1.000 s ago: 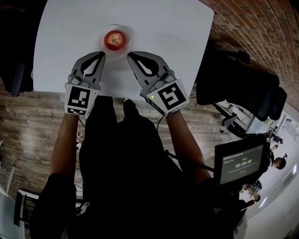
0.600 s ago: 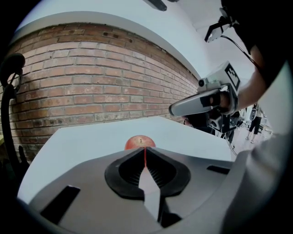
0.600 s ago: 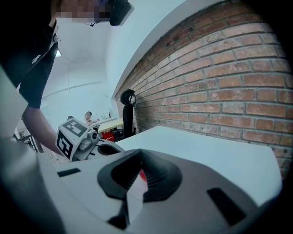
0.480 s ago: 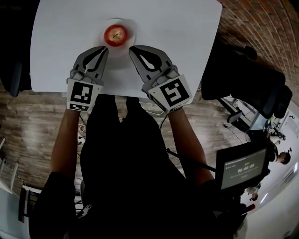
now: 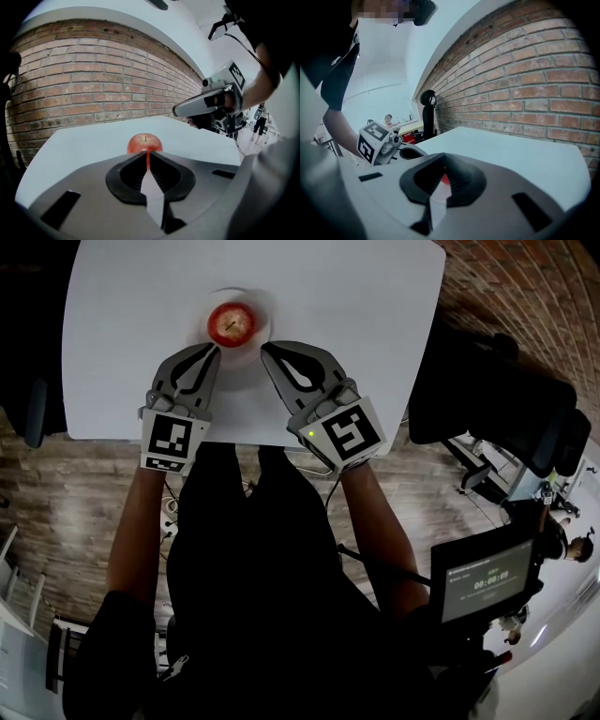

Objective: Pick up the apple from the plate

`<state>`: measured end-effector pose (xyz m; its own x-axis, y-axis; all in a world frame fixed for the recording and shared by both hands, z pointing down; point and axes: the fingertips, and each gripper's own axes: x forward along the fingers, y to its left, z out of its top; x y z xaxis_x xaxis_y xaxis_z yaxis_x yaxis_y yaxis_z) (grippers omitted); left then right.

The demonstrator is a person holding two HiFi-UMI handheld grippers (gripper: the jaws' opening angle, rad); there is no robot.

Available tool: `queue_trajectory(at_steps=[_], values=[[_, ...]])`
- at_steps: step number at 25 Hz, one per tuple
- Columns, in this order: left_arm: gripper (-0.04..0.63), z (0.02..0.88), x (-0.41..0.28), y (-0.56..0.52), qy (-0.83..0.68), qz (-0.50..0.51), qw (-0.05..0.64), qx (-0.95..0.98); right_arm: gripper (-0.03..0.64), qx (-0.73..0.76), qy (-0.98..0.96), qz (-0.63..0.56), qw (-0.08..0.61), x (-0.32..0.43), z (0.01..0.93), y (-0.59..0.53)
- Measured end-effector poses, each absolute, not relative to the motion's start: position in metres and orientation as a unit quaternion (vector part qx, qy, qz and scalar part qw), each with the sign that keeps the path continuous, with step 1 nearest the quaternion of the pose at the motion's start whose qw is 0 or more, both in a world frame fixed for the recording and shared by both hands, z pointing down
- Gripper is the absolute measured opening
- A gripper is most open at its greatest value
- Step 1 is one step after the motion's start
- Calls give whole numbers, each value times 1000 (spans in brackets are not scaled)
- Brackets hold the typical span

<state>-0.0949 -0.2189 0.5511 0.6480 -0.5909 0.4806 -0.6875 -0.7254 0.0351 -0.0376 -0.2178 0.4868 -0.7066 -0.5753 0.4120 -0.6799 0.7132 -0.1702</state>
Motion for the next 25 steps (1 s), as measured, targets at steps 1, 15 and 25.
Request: queue_trajectory(at_steps=[1,15,25], values=[[8,551,-95,-219,-356,224,107,901,4,344,-911,156,167,-38,487,-218],[132,560,-94,-222,-365,231,106,896,4,348,-909,158,166,-33,489,-218],[235,566,-89,-227,-367,238,99,894,3,352,-908,162,161,-33,488,-221]])
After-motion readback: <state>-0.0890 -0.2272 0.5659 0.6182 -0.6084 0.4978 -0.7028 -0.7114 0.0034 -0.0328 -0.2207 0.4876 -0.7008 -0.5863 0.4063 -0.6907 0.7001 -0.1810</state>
